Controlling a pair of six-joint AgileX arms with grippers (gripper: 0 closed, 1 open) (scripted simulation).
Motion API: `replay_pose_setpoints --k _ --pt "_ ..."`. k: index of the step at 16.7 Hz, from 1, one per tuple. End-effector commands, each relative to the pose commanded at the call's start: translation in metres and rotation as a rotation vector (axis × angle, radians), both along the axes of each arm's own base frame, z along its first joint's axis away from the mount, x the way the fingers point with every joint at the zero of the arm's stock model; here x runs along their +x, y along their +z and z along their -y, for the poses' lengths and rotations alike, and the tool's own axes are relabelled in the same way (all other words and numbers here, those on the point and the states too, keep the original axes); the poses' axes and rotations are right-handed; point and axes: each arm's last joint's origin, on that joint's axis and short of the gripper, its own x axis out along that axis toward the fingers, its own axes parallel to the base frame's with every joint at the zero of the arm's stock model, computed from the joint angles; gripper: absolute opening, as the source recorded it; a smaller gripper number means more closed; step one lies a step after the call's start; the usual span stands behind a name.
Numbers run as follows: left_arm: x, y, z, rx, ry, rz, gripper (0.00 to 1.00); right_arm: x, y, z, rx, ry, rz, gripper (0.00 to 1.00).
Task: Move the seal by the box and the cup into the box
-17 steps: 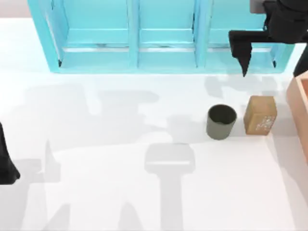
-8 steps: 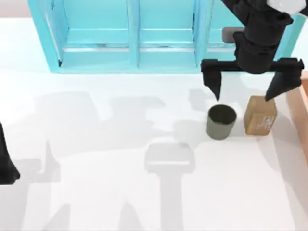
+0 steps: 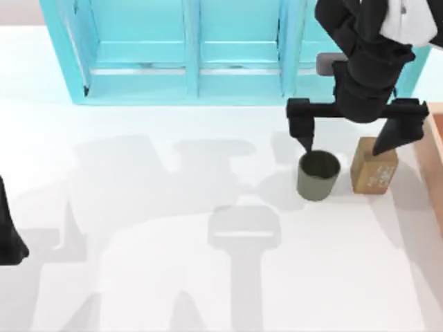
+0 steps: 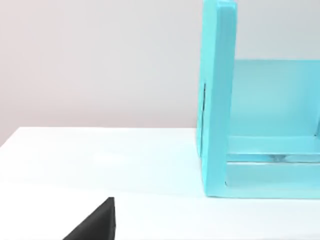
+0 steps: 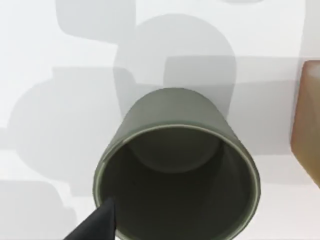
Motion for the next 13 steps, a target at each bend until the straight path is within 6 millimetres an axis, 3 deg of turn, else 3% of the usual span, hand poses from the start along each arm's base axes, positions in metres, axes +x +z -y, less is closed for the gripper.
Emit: replay_pose_setpoints --k 3,8,13 --pt "0.000 0.000 0.000 0.000 0.000 0.000 1.00 -0.002 -0.026 0.000 -0.001 0.000 -0.001 1.00" --pt "0.000 0.000 0.000 0.000 0.000 0.000 1.00 -0.002 -0.030 0.000 -0.001 0.000 -0.003 1.00" --pt "0.000 0.000 0.000 0.000 0.000 0.000 1.00 -0.002 -0.030 0.000 -0.001 0.000 -0.003 0.62"
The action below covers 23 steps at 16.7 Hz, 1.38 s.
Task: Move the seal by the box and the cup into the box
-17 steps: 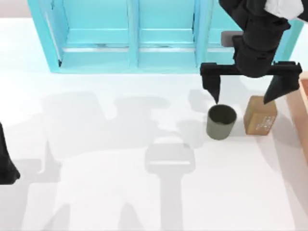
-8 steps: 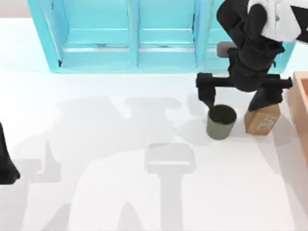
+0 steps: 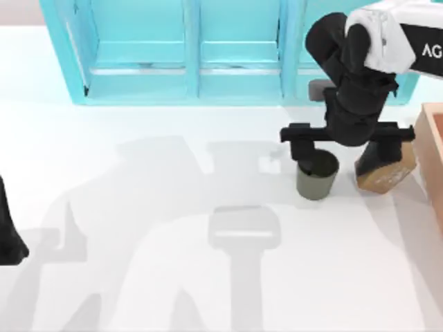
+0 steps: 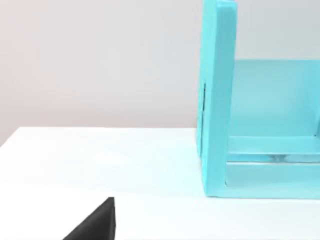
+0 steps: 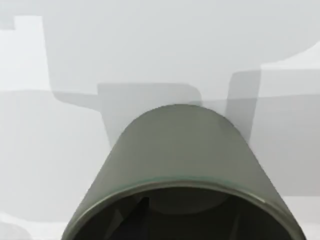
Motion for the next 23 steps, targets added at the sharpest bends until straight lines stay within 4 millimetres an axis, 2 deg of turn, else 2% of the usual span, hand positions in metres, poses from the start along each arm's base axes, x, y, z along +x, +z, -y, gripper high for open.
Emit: replay_pose_setpoints --k 8,18,20,23 --pt "0.000 0.000 0.000 0.000 0.000 0.000 1.00 0.000 0.000 0.000 0.000 0.000 0.000 0.02" --pt "0.000 0.000 0.000 0.000 0.000 0.000 1.00 0.000 0.003 0.000 0.003 0.001 0.007 0.00" --pt "0.000 0.000 0.000 0.000 0.000 0.000 1.00 0.004 0.020 0.013 0.009 0.006 0.024 0.00" --pt "0.000 0.000 0.000 0.000 0.000 0.000 1.00 0.006 0.050 0.046 0.001 0.004 0.001 0.00"
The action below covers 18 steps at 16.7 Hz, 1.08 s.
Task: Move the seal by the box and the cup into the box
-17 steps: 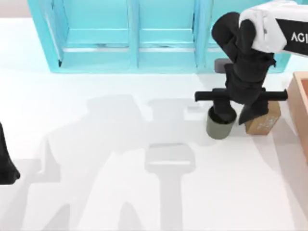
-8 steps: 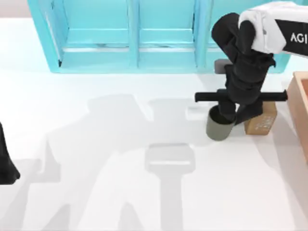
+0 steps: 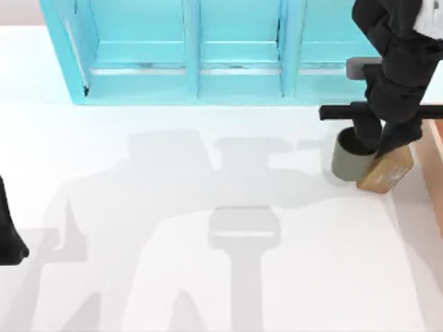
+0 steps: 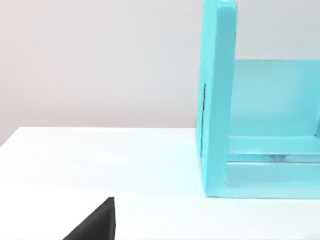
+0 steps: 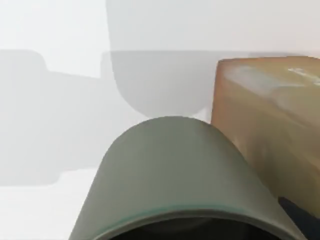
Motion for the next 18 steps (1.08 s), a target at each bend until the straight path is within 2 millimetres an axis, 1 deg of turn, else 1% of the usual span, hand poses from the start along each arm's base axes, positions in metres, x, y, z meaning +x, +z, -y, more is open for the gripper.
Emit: replay_pose_setpoints --k 3,4,5,10,12,14,17,18 --pt "0.000 0.000 0.000 0.000 0.000 0.000 1.00 -0.004 0.034 0.041 -0.004 -0.013 -0.019 0.00" --pt "0.000 0.000 0.000 0.000 0.000 0.000 1.00 -0.006 0.044 0.049 -0.001 -0.009 -0.009 0.00" --pt "0.000 0.000 0.000 0.000 0.000 0.000 1.00 -0.007 0.051 0.053 0.001 -0.005 0.001 0.00" --pt "0.000 0.000 0.000 0.000 0.000 0.000 1.00 -0.007 0.050 0.052 -0.001 0.000 -0.001 0.00" --pt "0.000 0.000 0.000 0.000 0.000 0.000 1.00 -0.010 0.051 0.063 -0.002 0.003 0.003 0.00" --pt "0.000 0.000 0.000 0.000 0.000 0.000 1.00 -0.019 0.054 0.086 -0.005 0.007 0.009 0.00" --pt "0.000 0.000 0.000 0.000 0.000 0.000 1.00 -0.043 0.057 0.134 -0.008 0.006 0.010 0.00" --pt "0.000 0.000 0.000 0.000 0.000 0.000 1.00 -0.050 0.057 0.146 -0.008 0.004 0.011 0.00"
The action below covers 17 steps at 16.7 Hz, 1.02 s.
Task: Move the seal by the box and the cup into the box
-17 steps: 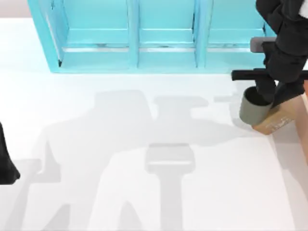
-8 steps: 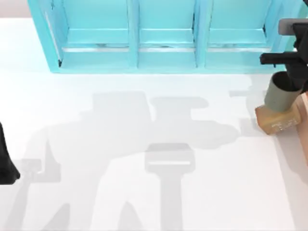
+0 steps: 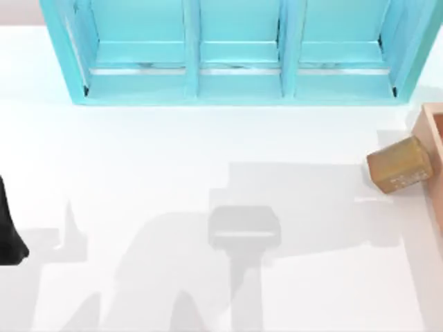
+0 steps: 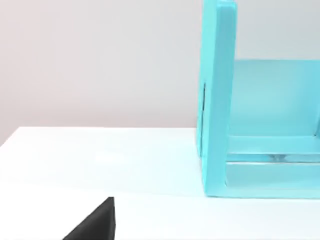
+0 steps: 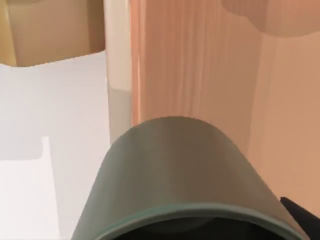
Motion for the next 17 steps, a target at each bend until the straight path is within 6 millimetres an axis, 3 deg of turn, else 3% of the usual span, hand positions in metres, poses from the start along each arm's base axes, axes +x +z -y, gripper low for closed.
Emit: replay_pose_setpoints --k 6,10,13,17 --pt "0.000 0.000 0.000 0.000 0.000 0.000 1.00 -0.048 0.000 0.057 -0.012 -0.011 0.019 0.00" --pt "0.000 0.000 0.000 0.000 0.000 0.000 1.00 -0.103 -0.007 0.091 -0.018 -0.006 0.013 0.00" --pt "0.000 0.000 0.000 0.000 0.000 0.000 1.00 -0.127 -0.012 0.102 -0.030 -0.005 0.024 0.00" --pt "0.000 0.000 0.000 0.000 0.000 0.000 1.00 -0.129 -0.012 0.103 -0.032 -0.005 0.026 0.00"
